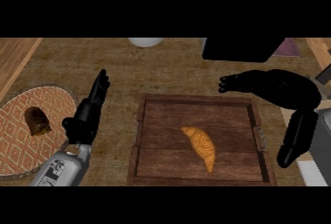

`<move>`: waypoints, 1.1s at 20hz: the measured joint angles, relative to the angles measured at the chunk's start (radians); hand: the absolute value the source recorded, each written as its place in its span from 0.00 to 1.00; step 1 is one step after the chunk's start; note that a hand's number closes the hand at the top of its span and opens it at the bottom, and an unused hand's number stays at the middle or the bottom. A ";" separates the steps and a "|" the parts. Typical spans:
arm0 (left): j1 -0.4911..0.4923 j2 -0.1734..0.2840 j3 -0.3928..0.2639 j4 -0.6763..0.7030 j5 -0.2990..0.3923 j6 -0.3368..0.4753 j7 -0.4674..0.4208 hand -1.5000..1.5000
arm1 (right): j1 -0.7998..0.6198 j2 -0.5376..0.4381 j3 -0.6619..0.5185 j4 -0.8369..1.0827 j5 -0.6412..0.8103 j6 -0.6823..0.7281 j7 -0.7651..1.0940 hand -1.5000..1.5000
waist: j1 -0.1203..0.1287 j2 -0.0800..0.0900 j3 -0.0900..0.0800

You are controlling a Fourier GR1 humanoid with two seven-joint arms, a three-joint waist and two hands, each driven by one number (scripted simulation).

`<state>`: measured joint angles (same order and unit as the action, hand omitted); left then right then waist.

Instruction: Pick the croissant from the tray and place it in the tiered basket

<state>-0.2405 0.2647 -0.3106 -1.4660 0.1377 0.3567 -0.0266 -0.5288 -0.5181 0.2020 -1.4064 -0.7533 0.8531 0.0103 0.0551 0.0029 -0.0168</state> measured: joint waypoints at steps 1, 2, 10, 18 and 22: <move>0.002 -0.001 0.000 -0.001 -0.004 0.006 0.005 0.50 | -0.024 -0.037 -0.015 -0.004 0.028 0.042 -0.006 0.00 | -0.004 0.000 0.004; 0.005 -0.001 0.001 -0.001 -0.008 0.013 0.007 0.50 | -0.050 -0.068 -0.024 -0.019 0.063 0.073 -0.007 0.00 | -0.009 -0.001 0.007; 0.025 0.008 0.009 -0.018 -0.019 0.026 0.024 0.50 | -0.212 -0.192 -0.036 -0.285 0.410 0.145 -0.014 0.00 | -0.027 -0.006 0.018; 0.044 -0.008 0.009 -0.028 -0.040 0.033 0.025 0.50 | -0.213 -0.153 0.086 -0.531 0.720 0.136 0.016 0.00 | -0.044 -0.004 0.017; 0.034 -0.021 0.028 -0.021 -0.051 0.027 0.036 0.50 | -0.165 -0.104 0.144 -0.586 0.836 0.135 0.026 0.00 | -0.049 -0.003 0.017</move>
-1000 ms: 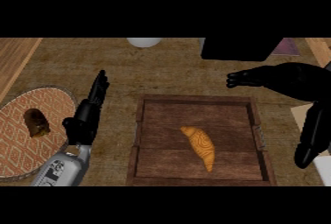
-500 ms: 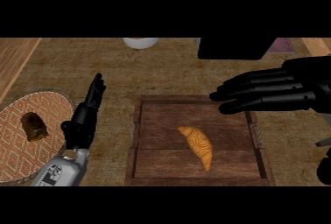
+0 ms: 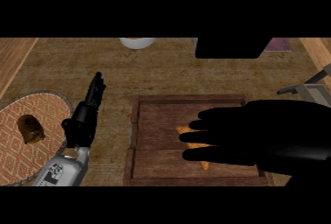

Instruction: Pick the croissant from the tray and place it in the tiered basket

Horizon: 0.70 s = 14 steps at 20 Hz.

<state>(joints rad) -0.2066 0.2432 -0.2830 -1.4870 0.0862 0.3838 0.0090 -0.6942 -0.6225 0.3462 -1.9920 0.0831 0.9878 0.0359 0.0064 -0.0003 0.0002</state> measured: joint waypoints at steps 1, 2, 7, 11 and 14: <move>-0.007 -0.005 0.008 0.011 -0.001 -0.004 -0.001 0.50 | 0.020 0.003 0.007 -0.018 0.024 0.003 -0.007 0.00 | -0.002 0.000 0.000; -0.002 -0.012 0.007 0.009 -0.007 -0.005 -0.004 0.50 | 0.031 0.012 0.017 -0.034 0.047 0.004 -0.003 0.00 | -0.002 0.000 0.000; 0.005 -0.024 0.012 0.002 -0.032 -0.013 -0.002 0.50 | 0.044 0.059 0.093 -0.055 0.149 0.016 0.035 0.00 | -0.002 0.000 0.000; 0.026 -0.026 0.013 -0.029 -0.049 -0.015 0.018 0.50 | 0.064 0.040 0.107 -0.076 0.202 0.039 0.042 0.00 | -0.003 -0.001 0.000; 0.021 -0.036 0.024 -0.020 -0.062 -0.019 0.015 0.50 | 0.065 0.047 0.119 -0.069 0.246 0.049 0.050 0.00 | -0.003 0.000 0.000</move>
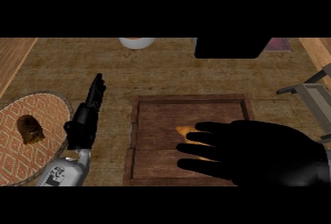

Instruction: Pick the croissant from the tray and place it in the tiered basket

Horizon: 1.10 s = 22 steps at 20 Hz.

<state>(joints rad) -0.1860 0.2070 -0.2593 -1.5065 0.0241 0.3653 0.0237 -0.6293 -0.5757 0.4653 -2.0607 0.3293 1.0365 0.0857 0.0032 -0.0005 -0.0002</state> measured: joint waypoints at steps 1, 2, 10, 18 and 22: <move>-0.003 0.002 0.011 0.007 0.006 -0.013 -0.003 0.50 | -0.004 0.012 0.005 0.003 0.007 0.004 0.013 0.00 | 0.000 0.000 0.000; 0.010 -0.003 0.008 0.000 0.000 -0.011 -0.009 0.50 | 0.003 0.008 0.018 0.006 0.036 0.003 0.004 0.00 | 0.001 0.000 0.000; 0.018 -0.020 0.015 -0.066 -0.034 -0.025 0.050 0.50 | 0.023 0.004 0.062 0.014 0.229 -0.031 -0.072 0.00 | 0.004 0.001 0.001; 0.020 -0.044 0.040 -0.033 -0.055 -0.047 0.017 0.50 | 0.016 -0.041 0.098 0.025 0.366 -0.102 -0.204 0.00 | 0.002 0.001 0.000; 0.020 -0.043 0.060 -0.024 -0.052 -0.067 0.010 0.50 | 0.036 -0.078 0.138 0.034 0.459 -0.195 -0.295 0.00 | 0.002 0.002 0.001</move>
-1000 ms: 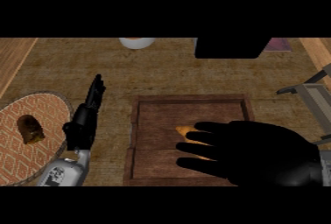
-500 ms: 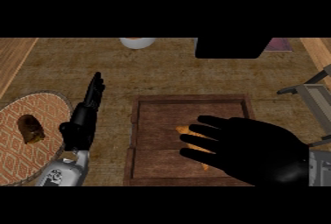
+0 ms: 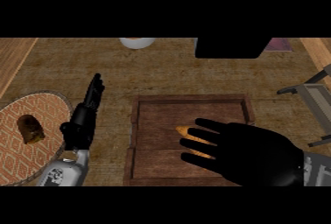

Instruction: Pick the croissant from the tray and place it in the tiered basket

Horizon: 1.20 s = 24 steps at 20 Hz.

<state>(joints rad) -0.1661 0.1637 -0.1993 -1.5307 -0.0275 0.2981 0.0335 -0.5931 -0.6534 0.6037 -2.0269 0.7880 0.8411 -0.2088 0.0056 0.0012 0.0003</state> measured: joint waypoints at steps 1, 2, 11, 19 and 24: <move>-0.005 -0.001 0.004 -0.005 0.000 -0.003 0.010 0.50 | -0.001 0.005 0.007 0.017 0.024 -0.020 -0.017 0.00 | 0.000 0.000 0.000; 0.015 -0.003 0.002 -0.020 -0.002 -0.007 0.004 0.50 | -0.003 0.020 0.010 0.028 0.041 -0.025 -0.021 0.00 | 0.001 0.000 0.000; 0.006 -0.024 0.031 -0.001 -0.023 -0.031 0.000 0.50 | 0.040 0.109 0.004 0.151 0.207 -0.096 -0.074 0.00 | -0.002 -0.001 0.000; 0.000 -0.038 0.052 -0.010 -0.042 -0.048 0.011 0.50 | 0.048 0.148 -0.014 0.269 0.280 -0.134 -0.153 0.00 | -0.002 -0.001 0.000; 0.000 -0.057 0.055 0.000 -0.060 -0.049 0.005 0.50 | 0.074 0.165 -0.014 0.316 0.318 -0.178 -0.201 0.00 | -0.002 -0.001 0.000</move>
<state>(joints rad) -0.1658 0.1063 -0.1448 -1.5309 -0.0879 0.2493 0.0381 -0.5191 -0.4879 0.5894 -1.7111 1.1062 0.6632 -0.4095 0.0032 0.0003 -0.0001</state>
